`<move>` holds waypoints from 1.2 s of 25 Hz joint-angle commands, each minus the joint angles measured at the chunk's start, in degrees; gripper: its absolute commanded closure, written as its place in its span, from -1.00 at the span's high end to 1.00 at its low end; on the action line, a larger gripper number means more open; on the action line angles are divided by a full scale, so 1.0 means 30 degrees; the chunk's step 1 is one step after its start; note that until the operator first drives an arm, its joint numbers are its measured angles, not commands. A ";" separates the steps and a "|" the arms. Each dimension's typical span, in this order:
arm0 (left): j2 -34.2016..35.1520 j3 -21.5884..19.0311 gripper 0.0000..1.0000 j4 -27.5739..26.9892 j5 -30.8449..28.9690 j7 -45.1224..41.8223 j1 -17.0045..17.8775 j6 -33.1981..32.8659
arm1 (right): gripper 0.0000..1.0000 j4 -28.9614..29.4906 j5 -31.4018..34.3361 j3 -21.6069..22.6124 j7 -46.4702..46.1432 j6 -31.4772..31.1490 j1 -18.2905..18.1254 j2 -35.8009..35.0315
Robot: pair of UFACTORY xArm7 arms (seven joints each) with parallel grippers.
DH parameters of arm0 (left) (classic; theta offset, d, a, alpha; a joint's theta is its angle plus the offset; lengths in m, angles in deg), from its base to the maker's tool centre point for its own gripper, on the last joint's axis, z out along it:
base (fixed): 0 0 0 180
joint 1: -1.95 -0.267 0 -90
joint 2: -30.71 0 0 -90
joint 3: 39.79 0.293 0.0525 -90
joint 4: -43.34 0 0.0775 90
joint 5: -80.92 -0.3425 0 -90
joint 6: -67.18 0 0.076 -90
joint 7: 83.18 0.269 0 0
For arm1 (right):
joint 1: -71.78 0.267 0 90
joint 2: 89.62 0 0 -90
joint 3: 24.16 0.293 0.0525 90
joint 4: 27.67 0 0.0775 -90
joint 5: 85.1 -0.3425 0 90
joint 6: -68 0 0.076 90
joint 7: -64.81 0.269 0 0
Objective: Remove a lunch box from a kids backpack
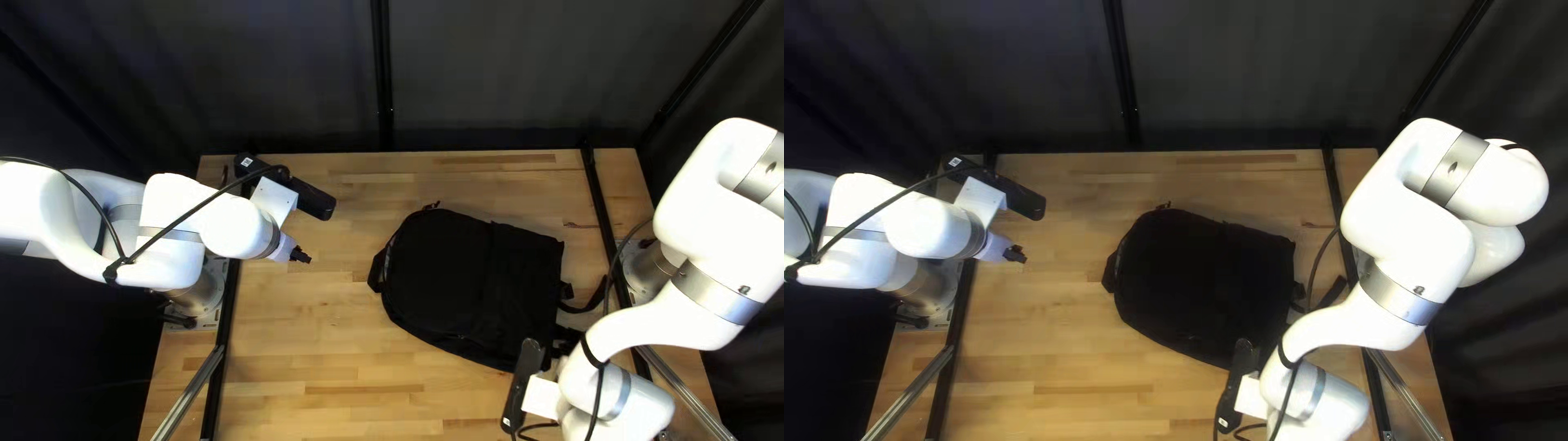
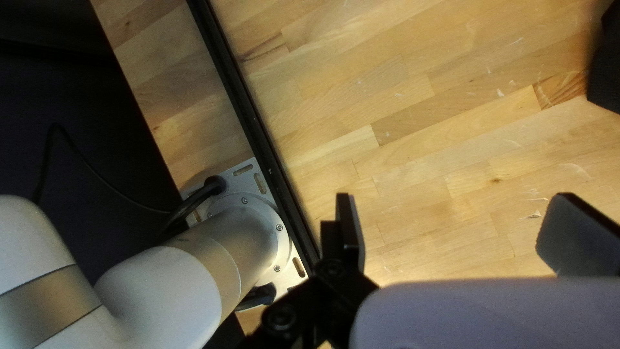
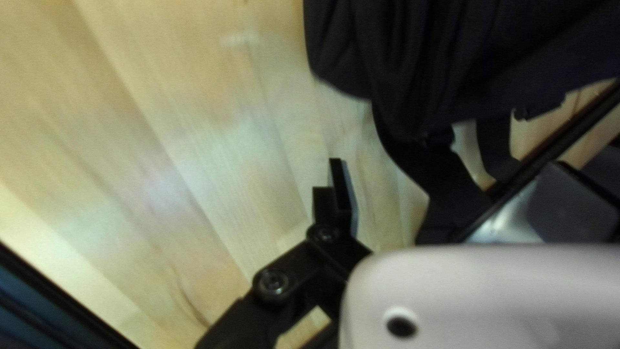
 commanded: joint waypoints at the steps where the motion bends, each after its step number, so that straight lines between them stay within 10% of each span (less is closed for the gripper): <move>1: 0.0000 0.0000 1.00 0.0000 0.0000 0.0000 0.0000 0.0000 | 0.56 -0.0284 0.0217 -0.0252 0.0607 0.0700 -0.0161 0.0150; 2: 0.0000 0.0000 1.00 0.0000 0.0000 0.0000 0.0000 0.0000 | 0.14 -0.0595 0.0169 -0.0288 0.0761 0.1094 -0.0247 0.0286; 4: 0.0000 0.0000 1.00 0.0000 0.0000 0.0000 0.0000 0.0000 | 0.01 -0.0960 0.0094 -0.0322 0.0898 0.1598 -0.0355 0.0414; 5: 0.0000 0.0000 1.00 0.0000 0.0000 0.0000 0.0000 0.0000 | -0.83 -0.1135 0.0053 -0.0327 0.0916 0.1806 -0.0402 0.0466; 6: 0.0000 0.0000 1.00 0.0000 0.0000 0.0000 0.0000 0.0000 | -1.00 -0.1285 0.0012 -0.0318 0.0922 0.1951 -0.0430 0.0521; 30: 0.0000 0.0000 1.00 0.0000 0.0000 0.0000 0.0000 0.0000 | -1.00 -0.7868 0.0882 -0.4218 -1.4105 0.0149 -0.4289 0.9420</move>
